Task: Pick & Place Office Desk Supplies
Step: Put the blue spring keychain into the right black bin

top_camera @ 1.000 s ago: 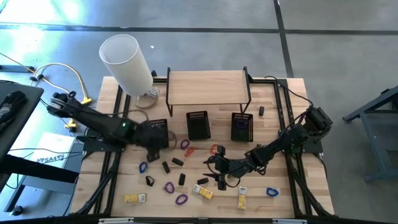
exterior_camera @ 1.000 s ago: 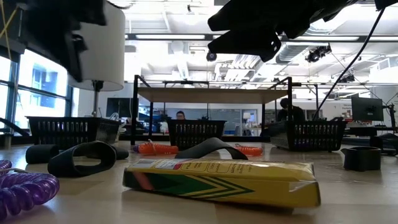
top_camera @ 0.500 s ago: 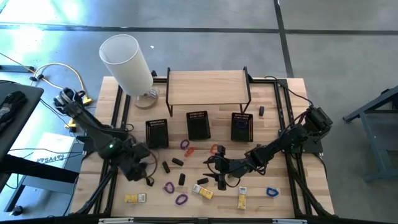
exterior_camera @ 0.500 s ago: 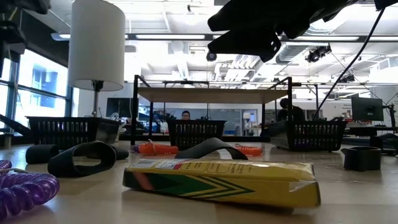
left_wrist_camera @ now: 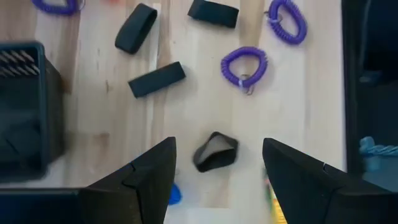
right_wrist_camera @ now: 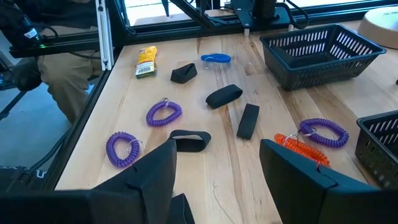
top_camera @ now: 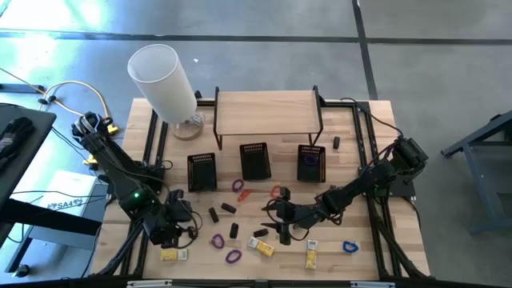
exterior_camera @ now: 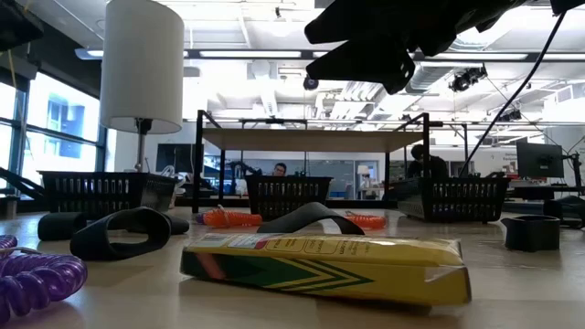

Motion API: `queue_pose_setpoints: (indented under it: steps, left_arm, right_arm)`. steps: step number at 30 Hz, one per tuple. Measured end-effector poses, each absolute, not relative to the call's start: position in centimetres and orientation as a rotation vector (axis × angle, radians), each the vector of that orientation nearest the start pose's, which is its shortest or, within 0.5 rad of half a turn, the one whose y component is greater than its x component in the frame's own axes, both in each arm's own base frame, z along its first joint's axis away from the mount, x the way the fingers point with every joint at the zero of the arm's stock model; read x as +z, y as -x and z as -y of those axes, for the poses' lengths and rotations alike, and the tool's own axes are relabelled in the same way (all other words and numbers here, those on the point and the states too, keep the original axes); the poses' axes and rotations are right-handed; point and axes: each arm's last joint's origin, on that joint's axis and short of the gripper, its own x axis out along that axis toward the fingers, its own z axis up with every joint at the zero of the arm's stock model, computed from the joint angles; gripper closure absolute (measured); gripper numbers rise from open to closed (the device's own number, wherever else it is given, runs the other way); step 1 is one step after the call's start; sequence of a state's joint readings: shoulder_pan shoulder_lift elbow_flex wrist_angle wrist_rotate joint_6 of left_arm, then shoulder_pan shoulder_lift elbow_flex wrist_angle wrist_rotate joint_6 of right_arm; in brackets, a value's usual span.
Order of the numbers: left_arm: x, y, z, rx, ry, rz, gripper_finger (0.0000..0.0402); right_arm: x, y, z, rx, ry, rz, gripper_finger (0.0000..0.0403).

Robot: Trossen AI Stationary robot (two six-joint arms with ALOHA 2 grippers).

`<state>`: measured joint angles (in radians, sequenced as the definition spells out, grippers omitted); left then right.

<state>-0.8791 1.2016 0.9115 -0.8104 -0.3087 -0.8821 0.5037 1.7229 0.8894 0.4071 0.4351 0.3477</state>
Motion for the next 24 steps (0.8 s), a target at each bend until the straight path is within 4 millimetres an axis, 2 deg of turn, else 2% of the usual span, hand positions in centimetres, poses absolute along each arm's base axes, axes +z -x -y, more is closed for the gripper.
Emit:
queue_pose_setpoints:
  steps: [5, 11, 17, 24]
  left_arm:
    - [24.1, -15.1, 17.0, -0.069, 0.107, -1.074, 0.0169]
    - [22.2, -15.4, 18.0, -0.024, 0.15, -1.214, 0.017]
    - [20.0, -15.1, 18.7, 0.14, 0.192, -1.332, 0.017]
    - [17.7, -15.2, 19.7, 0.146, 0.061, -1.4, 0.017]
  right_arm:
    - [18.5, -31.7, -16.1, 0.001, -0.142, -0.386, 0.0183]
    - [18.5, -31.7, -16.0, 0.006, -0.115, -0.386, 0.0183]
    - [18.5, -31.7, -16.0, 0.012, -0.088, -0.386, 0.0183]
    - [18.4, -31.7, -16.0, 0.011, -0.094, -0.386, 0.0183]
